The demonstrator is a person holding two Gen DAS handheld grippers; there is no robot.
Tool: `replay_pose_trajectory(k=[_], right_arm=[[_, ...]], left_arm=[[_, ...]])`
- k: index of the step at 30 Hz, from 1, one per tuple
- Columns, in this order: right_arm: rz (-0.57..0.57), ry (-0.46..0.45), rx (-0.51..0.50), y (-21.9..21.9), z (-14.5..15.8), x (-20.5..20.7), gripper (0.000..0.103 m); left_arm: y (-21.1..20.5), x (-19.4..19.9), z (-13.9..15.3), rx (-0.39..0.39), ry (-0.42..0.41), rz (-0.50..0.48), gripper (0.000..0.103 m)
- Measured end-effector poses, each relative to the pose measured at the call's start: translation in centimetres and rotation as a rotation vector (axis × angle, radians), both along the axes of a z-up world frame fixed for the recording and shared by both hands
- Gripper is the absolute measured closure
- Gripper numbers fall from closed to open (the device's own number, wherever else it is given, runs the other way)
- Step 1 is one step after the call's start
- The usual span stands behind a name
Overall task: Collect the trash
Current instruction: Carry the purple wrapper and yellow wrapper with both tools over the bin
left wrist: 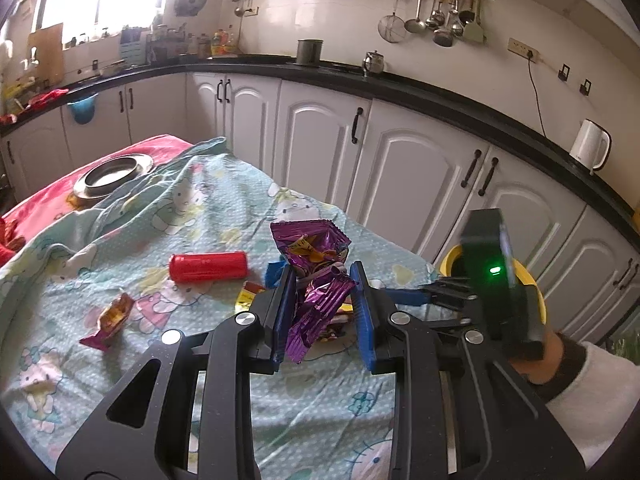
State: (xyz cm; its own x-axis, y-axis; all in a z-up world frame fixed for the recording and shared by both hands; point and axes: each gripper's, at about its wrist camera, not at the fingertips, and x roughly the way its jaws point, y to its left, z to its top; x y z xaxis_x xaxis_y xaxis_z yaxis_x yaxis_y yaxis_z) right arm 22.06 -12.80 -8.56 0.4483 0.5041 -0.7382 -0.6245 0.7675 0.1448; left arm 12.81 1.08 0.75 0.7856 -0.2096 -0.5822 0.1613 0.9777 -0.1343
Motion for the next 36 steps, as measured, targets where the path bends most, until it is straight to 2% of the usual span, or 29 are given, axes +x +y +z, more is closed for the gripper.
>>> replay_pose_trajectory(k=[3,5,6,10,15,24,30,36], right_arm=[[0.04,-0.001,-0.009,0.9,-0.5,0.5,0.075],[0.06,0.008,-0.006,1.3,-0.7,0.7,0.097],[0.069,0.009,-0.002,1.4,-0.8,0.8,0.1],[0.085,-0.007,0.044,0.8,-0.1,0.2,0.101],[0.035,-0.003,0.145,-2.1,1.5,-0.5,0.101],[-0.065,-0.073,0.215,-7.8,5.1,-2.1,0.101],[-0.197,-0.1,0.221,-13.8,6.3,-3.5,0.101],[-0.365,-0.086,0.219,-20.0,5.5,-4.3,0.101]], left_arm=[[-0.9,0.2,0.2,0.006,-0.004,-0.015,0.082],[-1.5,0.3,0.4,0.007,-0.008,-0.029,0.082],[-1.9,0.4,0.6,0.005,-0.011,-0.037,0.082],[-3.1,0.8,1.3,0.002,-0.027,-0.061,0.082],[-4.5,1.1,2.2,0.008,-0.05,-0.088,0.082],[-8.1,1.6,3.6,0.015,-0.086,-0.158,0.082],[-11.1,2.1,3.6,0.016,-0.095,-0.219,0.082],[-14.0,2.3,2.8,0.009,-0.082,-0.283,0.082]])
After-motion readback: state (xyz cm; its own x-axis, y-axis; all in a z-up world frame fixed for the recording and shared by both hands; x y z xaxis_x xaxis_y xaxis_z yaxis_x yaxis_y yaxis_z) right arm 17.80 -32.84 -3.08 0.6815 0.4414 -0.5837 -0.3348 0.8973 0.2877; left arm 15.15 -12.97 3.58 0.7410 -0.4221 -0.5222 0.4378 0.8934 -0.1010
